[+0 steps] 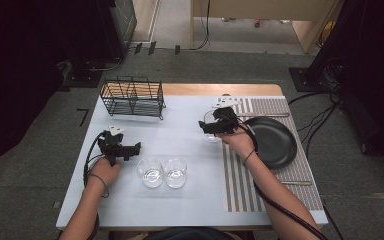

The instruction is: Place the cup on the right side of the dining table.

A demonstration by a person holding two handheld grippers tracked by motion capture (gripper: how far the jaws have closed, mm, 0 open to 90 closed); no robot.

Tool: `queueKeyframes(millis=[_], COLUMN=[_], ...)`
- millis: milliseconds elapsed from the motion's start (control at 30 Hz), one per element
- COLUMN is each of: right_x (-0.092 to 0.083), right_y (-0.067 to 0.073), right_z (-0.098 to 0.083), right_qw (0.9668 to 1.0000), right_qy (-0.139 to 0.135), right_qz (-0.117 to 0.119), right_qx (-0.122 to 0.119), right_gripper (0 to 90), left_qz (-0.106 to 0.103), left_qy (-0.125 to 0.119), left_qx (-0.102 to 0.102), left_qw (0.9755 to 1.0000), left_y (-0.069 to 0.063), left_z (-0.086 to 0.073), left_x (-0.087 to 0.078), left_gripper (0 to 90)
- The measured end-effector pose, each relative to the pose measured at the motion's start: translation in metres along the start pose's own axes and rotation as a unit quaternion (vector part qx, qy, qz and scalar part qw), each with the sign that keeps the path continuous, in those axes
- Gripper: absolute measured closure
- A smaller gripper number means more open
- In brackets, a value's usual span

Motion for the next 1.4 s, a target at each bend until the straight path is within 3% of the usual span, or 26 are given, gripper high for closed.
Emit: queueKeyframes(millis=[1400], right_x=[-0.004], right_y=[-0.025], right_z=[-0.002], right_qw=[0.9992], right_qy=[-0.011], right_qz=[-0.029], right_qx=[0.026], right_gripper=[18.1], left_qz=[0.0], left_qy=[0.0], left_qx=[-0.001], left_qw=[1.0], left_y=[0.0], left_z=[0.0], left_x=[0.0], left_gripper=[0.0])
Point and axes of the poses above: each handheld gripper's, and its own axes: x roughly forward along the jaws, z roughly out of its top, y roughly to its left, the point moved 9 cm from there along x, roughly forward along the jaws, and after that the axes turned 11 degrees about z, right-handed, at the moved point
